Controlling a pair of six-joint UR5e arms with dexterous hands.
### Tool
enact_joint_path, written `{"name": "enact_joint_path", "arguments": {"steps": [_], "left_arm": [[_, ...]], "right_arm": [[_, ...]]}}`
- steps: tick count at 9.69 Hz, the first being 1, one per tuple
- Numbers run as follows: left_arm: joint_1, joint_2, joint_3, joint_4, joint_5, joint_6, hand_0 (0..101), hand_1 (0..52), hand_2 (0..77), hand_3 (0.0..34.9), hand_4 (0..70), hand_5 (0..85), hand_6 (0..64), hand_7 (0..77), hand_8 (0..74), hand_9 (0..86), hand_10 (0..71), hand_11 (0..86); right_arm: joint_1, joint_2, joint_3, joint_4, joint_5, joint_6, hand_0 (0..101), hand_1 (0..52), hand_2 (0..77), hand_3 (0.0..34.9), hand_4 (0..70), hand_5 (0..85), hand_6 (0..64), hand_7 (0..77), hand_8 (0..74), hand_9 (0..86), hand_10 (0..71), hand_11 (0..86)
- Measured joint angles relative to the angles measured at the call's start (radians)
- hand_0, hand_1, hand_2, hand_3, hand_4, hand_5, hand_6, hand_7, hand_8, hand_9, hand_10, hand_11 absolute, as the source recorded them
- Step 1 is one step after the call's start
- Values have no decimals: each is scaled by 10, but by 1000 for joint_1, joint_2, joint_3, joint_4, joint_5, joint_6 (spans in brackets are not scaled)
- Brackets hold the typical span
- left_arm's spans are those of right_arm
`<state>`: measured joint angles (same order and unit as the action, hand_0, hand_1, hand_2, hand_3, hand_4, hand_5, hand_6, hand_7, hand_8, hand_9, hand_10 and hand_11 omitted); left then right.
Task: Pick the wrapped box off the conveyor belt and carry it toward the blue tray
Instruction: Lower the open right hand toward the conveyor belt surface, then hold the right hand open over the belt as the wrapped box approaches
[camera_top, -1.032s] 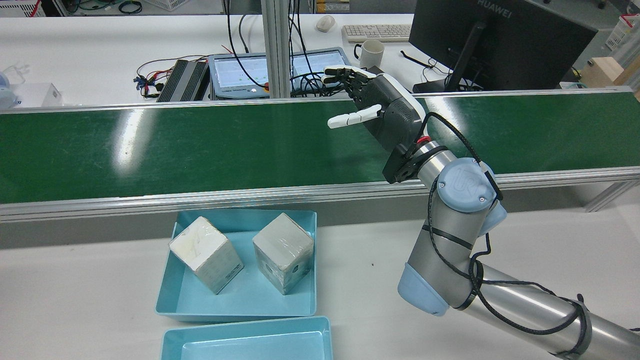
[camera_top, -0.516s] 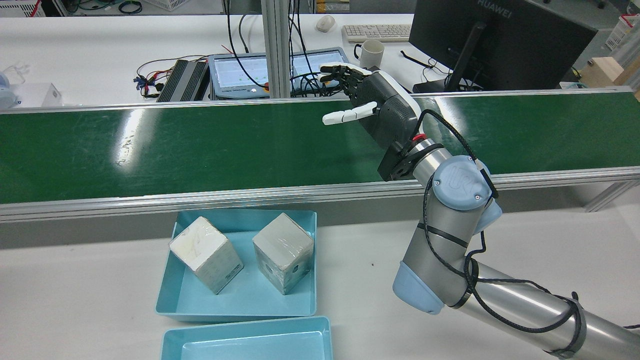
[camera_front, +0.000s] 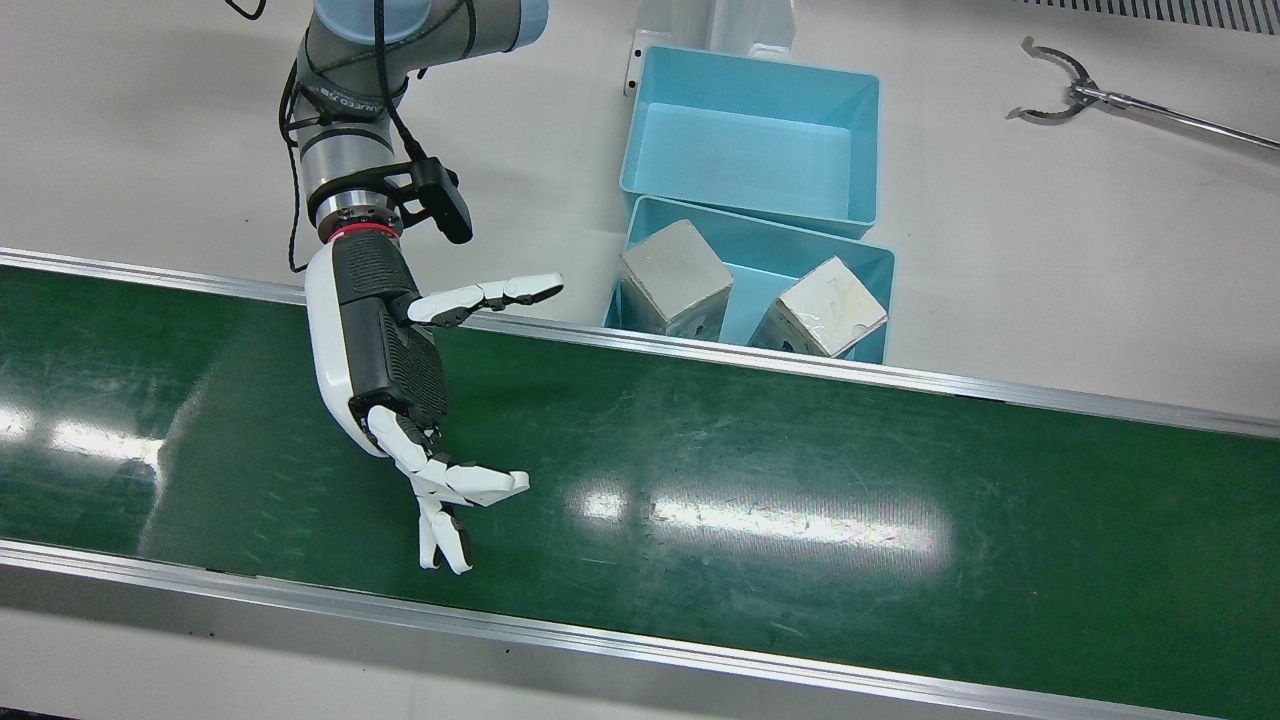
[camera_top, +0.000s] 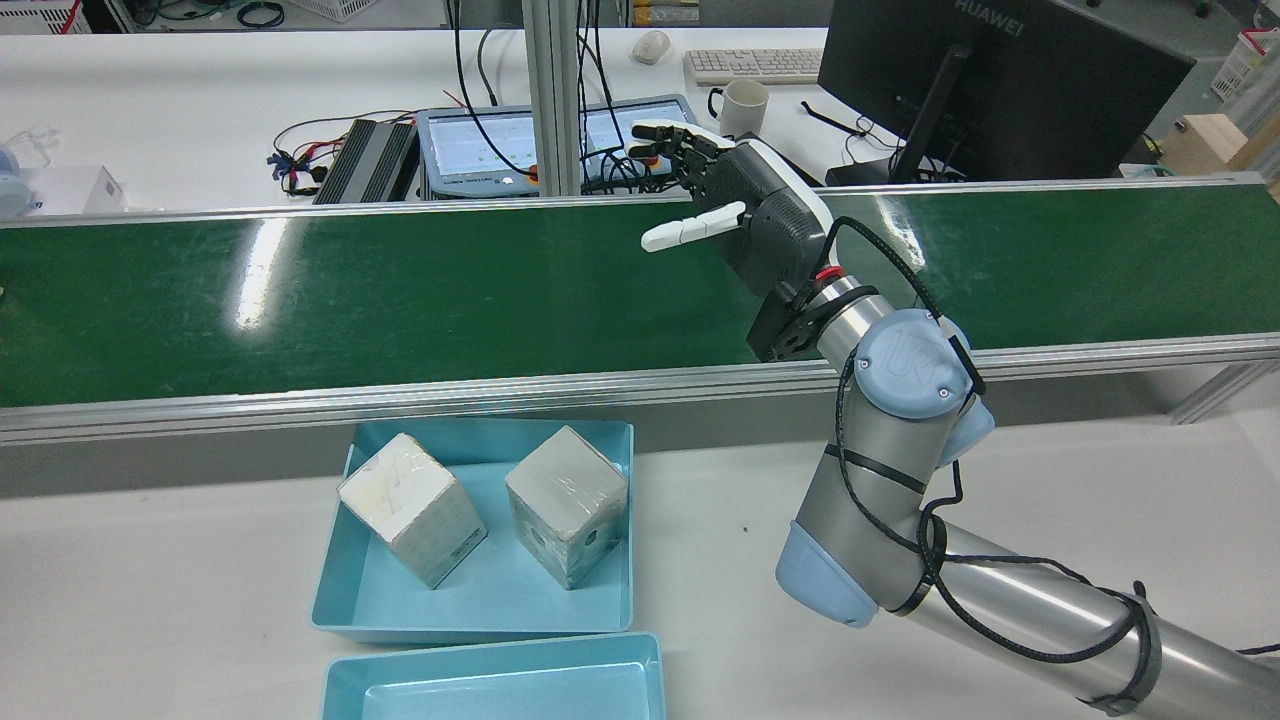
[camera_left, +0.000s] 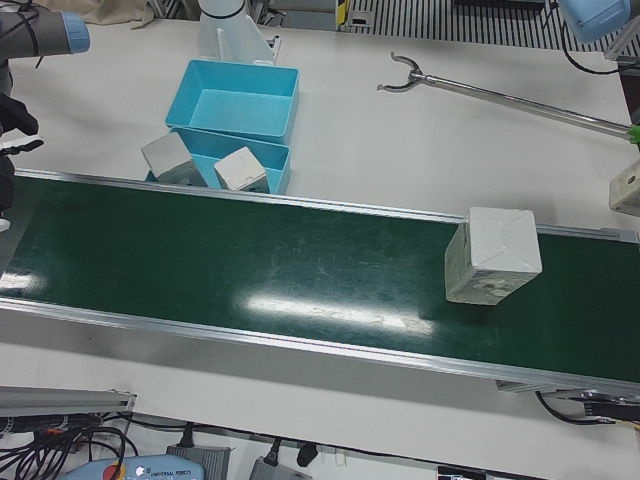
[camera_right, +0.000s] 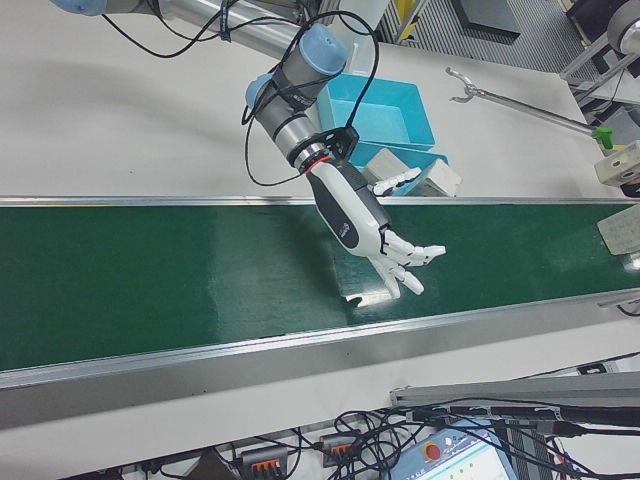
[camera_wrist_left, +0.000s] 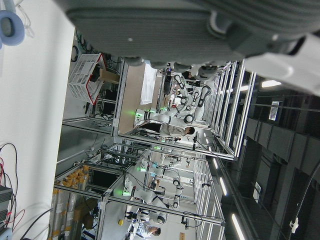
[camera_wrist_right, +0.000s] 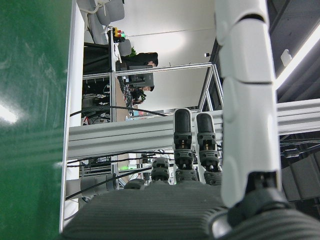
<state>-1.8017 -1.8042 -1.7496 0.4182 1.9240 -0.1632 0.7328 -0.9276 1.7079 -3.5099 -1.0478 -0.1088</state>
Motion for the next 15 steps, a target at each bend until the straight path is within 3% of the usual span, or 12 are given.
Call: {"name": "enact_joint_path", "arguments": {"steps": [2, 3, 4, 5, 6, 7, 8, 9, 11, 13, 15], "left_arm": [[0, 0, 0, 0, 0, 0, 0, 0, 5, 0, 0, 11, 5, 5, 5, 5, 5, 5], [0, 0, 0, 0, 0, 0, 0, 0, 11, 0, 0, 11, 5, 5, 5, 5, 5, 5], [0, 0, 0, 0, 0, 0, 0, 0, 5, 0, 0, 11, 5, 5, 11, 5, 5, 5], [0, 0, 0, 0, 0, 0, 0, 0, 11, 0, 0, 11, 5, 5, 5, 5, 0, 5], [0, 0, 0, 0, 0, 0, 0, 0, 11, 0, 0, 11, 5, 5, 11, 5, 5, 5], [0, 0, 0, 0, 0, 0, 0, 0, 11, 0, 0, 11, 5, 5, 11, 5, 5, 5], [0, 0, 0, 0, 0, 0, 0, 0, 11, 0, 0, 11, 5, 5, 5, 5, 5, 5], [0, 0, 0, 0, 0, 0, 0, 0, 11, 0, 0, 11, 5, 5, 11, 5, 5, 5], [0, 0, 0, 0, 0, 0, 0, 0, 11, 0, 0, 11, 5, 5, 11, 5, 5, 5], [0, 0, 0, 0, 0, 0, 0, 0, 11, 0, 0, 11, 5, 5, 11, 5, 5, 5], [0, 0, 0, 0, 0, 0, 0, 0, 5, 0, 0, 11, 5, 5, 11, 5, 5, 5]], "right_arm": [[-1, 12, -19, 1, -1, 0, 508, 147, 65, 0, 218, 224, 142, 322, 60, 87, 0, 11], [-3, 17, -24, 1, -1, 0, 493, 120, 16, 0, 153, 131, 87, 207, 16, 33, 0, 11], [-6, 19, -26, 1, -1, 0, 493, 120, 16, 0, 153, 131, 87, 207, 16, 33, 0, 11], [-10, 21, -27, 1, -1, 0, 428, 11, 11, 7, 153, 120, 76, 213, 0, 33, 0, 11], [-13, 21, -28, 1, -1, 0, 332, 11, 16, 12, 153, 120, 71, 218, 0, 33, 0, 11], [-16, 21, -28, 1, -1, 0, 403, 38, 11, 12, 153, 125, 71, 218, 0, 33, 0, 11], [-19, 20, -28, 0, -1, 0, 468, 131, 16, 6, 153, 125, 71, 213, 0, 33, 0, 11], [-23, 20, -28, 1, -1, 1, 420, 44, 11, 7, 120, 104, 71, 213, 0, 33, 0, 11], [-28, 20, -28, 2, -1, 2, 418, 44, 11, 6, 131, 98, 71, 213, 0, 33, 0, 11], [-28, 18, -27, 3, -1, 5, 453, 82, 11, 2, 147, 120, 82, 218, 0, 33, 0, 11], [-29, 17, -27, 4, -1, 7, 453, 71, 16, 2, 147, 120, 82, 224, 0, 33, 0, 11]]}}
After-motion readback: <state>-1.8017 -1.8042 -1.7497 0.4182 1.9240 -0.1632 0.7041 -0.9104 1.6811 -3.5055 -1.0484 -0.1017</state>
